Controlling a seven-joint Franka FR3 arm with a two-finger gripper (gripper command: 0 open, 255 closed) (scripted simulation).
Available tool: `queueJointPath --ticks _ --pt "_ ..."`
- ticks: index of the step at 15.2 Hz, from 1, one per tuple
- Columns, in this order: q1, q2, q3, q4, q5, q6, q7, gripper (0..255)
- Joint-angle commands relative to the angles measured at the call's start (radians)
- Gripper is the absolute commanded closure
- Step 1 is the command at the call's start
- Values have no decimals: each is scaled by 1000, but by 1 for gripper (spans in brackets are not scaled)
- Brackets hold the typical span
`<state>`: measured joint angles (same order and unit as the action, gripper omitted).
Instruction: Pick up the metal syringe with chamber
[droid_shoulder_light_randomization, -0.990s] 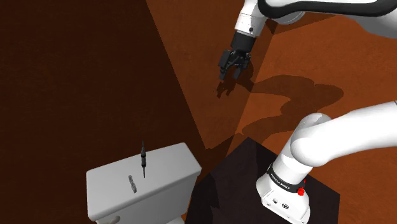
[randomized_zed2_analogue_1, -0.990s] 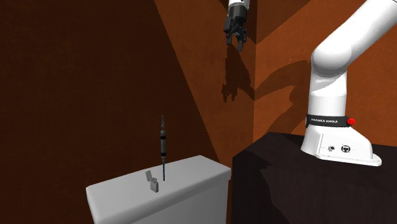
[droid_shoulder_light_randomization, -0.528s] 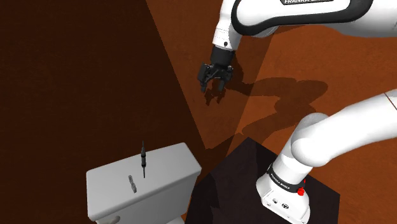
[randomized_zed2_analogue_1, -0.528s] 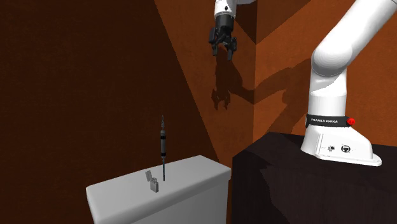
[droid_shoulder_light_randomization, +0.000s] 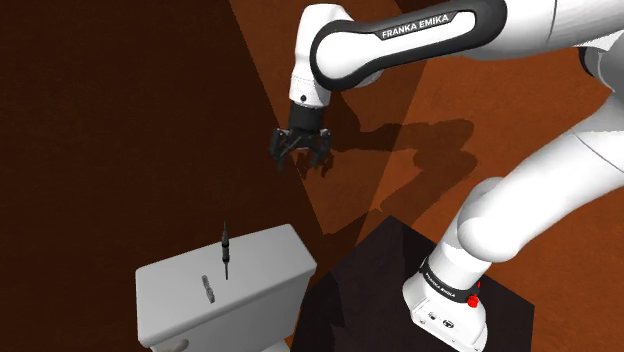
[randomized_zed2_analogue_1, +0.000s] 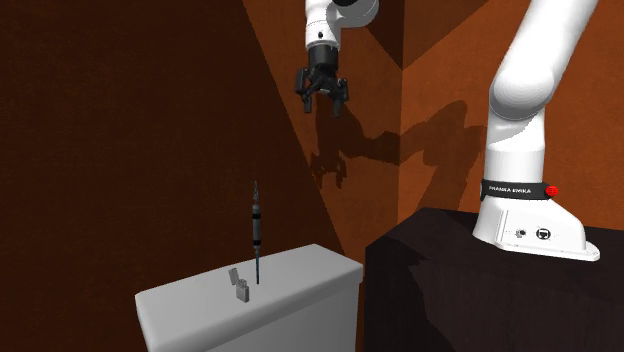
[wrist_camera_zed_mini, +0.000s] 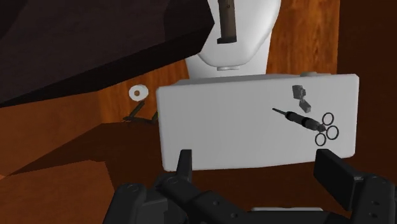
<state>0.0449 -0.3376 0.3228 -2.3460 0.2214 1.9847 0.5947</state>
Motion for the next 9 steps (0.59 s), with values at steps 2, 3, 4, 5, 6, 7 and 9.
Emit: queueJointPath --ticks 2,3,4,5,6,7,9 --pt "0 118 49 57 -12 43 103 0" --pt "1 157 63 76 -19 59 136 0" --pt "2 198 76 95 -28 73 170 0" --pt "4 239 87 116 -39 87 204 0" --pt "7 281 97 138 -51 99 238 0" --pt "11 324 106 161 -64 111 272 0" --pt "23 411 117 212 -94 131 340 0"
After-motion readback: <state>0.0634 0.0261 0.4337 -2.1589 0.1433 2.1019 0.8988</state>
